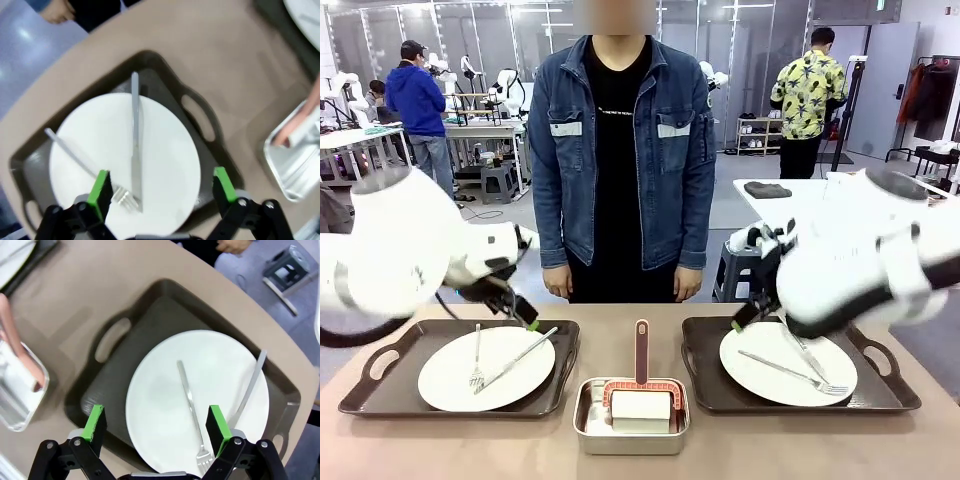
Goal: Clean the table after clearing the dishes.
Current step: When the left (or right) Handle tray is removed, use the left hand (or right hand) to clean the left (or right) side of the table with the Lint Roller.
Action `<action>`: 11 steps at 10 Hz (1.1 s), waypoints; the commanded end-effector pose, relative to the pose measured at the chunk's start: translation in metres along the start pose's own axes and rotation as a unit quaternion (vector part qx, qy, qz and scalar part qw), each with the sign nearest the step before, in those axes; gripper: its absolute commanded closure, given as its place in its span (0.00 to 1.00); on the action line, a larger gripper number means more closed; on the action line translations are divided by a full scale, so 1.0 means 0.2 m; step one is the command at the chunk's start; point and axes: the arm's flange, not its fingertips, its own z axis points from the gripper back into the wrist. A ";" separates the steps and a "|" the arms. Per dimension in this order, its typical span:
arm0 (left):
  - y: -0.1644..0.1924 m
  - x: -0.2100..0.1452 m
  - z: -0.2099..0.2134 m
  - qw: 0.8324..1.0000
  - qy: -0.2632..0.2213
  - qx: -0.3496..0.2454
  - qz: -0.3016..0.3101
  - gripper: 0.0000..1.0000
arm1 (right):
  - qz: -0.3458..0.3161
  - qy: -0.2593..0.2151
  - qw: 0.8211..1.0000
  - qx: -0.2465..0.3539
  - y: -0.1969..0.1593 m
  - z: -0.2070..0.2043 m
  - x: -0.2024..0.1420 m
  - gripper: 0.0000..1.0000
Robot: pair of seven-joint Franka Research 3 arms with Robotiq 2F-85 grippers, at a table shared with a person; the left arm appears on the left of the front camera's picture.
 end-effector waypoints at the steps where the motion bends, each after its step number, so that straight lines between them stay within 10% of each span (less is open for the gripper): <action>1: 0.21 0.07 0.18 0.995 0.006 -0.097 0.018 0.00 | -0.036 -0.005 0.995 0.096 -0.20 0.13 0.09 0.00; 4: 0.56 -0.11 0.39 0.949 -0.079 -0.286 0.109 0.00 | -0.140 -0.031 0.952 0.269 -0.53 0.27 -0.01 0.00; 7: 0.91 -0.54 0.48 0.878 -0.190 -0.394 0.195 0.00 | -0.235 -0.062 0.869 0.431 -0.92 0.35 -0.35 0.00; 11: 1.32 -1.17 0.58 0.834 -0.232 -0.396 0.305 0.00 | -0.349 -0.125 0.824 0.429 -1.37 0.39 -0.97 0.00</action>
